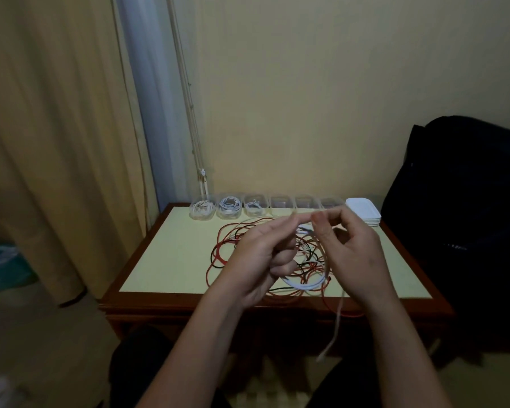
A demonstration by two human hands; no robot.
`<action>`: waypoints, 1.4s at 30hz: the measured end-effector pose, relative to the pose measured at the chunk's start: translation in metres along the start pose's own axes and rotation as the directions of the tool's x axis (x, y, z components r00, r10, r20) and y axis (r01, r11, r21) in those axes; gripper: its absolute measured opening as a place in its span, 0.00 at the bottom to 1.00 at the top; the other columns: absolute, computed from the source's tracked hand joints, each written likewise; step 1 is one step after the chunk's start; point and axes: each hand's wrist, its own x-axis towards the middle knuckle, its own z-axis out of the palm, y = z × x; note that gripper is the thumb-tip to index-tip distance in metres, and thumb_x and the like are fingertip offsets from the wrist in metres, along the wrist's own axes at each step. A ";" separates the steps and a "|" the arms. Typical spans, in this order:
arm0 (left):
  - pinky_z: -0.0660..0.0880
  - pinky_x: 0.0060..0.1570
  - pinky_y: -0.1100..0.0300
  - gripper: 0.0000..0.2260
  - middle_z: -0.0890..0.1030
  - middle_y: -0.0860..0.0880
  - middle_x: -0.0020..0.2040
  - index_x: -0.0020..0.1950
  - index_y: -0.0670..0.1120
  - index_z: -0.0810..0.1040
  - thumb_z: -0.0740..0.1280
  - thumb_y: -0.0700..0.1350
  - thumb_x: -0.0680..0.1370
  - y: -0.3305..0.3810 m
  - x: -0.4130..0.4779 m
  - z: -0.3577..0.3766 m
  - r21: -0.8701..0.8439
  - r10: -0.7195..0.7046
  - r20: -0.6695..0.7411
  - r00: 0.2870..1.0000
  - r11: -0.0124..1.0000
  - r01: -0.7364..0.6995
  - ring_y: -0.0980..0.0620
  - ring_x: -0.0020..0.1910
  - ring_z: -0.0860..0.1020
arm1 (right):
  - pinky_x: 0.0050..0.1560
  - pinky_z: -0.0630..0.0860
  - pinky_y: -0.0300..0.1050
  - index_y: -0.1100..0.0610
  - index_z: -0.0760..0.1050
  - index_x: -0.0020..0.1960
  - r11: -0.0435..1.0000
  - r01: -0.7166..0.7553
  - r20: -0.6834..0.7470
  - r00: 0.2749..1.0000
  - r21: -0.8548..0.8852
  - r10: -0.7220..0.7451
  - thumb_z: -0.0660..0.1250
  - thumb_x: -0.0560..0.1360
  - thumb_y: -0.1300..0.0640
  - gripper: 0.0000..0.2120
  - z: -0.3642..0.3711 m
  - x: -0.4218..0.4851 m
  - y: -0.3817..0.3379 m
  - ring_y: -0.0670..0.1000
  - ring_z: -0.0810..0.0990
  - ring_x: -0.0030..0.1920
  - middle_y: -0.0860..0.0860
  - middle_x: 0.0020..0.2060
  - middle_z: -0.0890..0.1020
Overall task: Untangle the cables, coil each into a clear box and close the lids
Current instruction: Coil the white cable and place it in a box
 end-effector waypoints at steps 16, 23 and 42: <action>0.54 0.22 0.66 0.08 0.57 0.52 0.30 0.53 0.44 0.79 0.63 0.47 0.81 -0.006 0.000 0.002 0.025 0.043 -0.040 0.998 0.999 -0.042 0.59 0.24 0.55 | 0.27 0.59 0.37 0.50 0.69 0.32 0.989 0.045 -0.053 0.997 -0.140 -0.053 0.66 0.81 0.49 0.19 0.011 -0.004 0.002 0.44 0.62 0.26 0.46 0.23 0.66; 0.52 0.17 0.69 0.13 0.57 0.54 0.27 0.59 0.39 0.78 0.60 0.44 0.82 0.005 0.002 -0.003 -0.164 0.010 -0.155 0.988 0.986 -0.035 0.61 0.21 0.55 | 0.30 0.63 0.40 0.59 0.75 0.36 0.998 -0.062 0.007 0.998 0.011 0.062 0.65 0.81 0.45 0.21 0.008 -0.003 0.004 0.45 0.67 0.29 0.52 0.26 0.71; 0.53 0.23 0.66 0.20 0.59 0.54 0.30 0.65 0.38 0.78 0.55 0.50 0.84 0.047 -0.008 -0.057 -0.583 0.021 -0.547 0.837 0.708 -0.399 0.58 0.25 0.55 | 0.39 0.71 0.27 0.52 0.81 0.45 0.934 0.071 -0.035 0.995 -0.351 -0.089 0.73 0.77 0.59 0.04 -0.015 -0.003 0.045 0.40 0.79 0.41 0.42 0.40 0.83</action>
